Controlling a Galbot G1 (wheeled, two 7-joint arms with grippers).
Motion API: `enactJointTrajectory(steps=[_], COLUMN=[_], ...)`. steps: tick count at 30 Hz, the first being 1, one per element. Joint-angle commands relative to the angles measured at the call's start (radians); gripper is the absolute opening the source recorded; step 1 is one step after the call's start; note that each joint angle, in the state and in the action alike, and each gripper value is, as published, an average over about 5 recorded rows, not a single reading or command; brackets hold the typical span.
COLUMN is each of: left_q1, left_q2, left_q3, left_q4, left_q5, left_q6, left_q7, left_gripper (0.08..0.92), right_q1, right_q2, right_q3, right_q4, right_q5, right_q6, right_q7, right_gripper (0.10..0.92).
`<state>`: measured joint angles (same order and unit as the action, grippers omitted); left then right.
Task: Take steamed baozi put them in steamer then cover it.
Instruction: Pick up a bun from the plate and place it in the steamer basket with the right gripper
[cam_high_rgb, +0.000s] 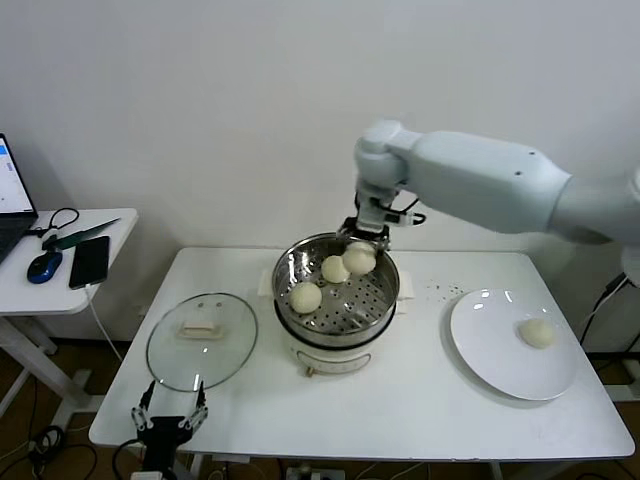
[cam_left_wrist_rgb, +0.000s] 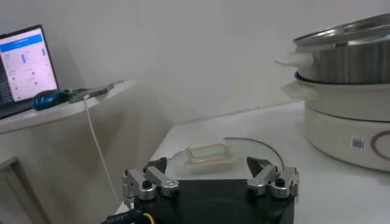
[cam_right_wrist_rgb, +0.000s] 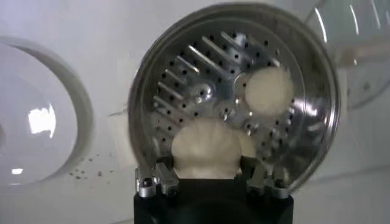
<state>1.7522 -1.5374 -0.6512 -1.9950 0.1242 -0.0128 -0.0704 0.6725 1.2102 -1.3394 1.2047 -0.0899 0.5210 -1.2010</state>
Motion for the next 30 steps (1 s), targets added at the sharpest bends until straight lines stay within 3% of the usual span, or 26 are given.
enactJointTrajectory(steps=[1, 24, 30], left_q1=[-0.008, -0.007, 0.002], left_q2=[0.007, 0.009, 0.004], left_q3=[-0.007, -0.002, 0.002], left_q4=[0.002, 0.009, 0.008], left_q5=[-0.003, 0.005, 0.006], left_q6=[0.004, 0.014, 0.013], left_q7=[0.002, 0.002, 0.003], left_gripper=[0.823, 0.823, 0.823], right_q1=[-0.087, -0.150, -0.158], right_q2=[0.114, 0.095, 0.088], right_q3=[-0.025, -0.022, -0.009], right_q4=[0.052, 0.096, 0.081], right_q5=[-0.086, -0.115, -0.118], right_q6=[0.063, 0.070, 0.072], right_q7=[0.002, -0.001, 0.003], right_gripper=[0.704, 0.707, 0.800])
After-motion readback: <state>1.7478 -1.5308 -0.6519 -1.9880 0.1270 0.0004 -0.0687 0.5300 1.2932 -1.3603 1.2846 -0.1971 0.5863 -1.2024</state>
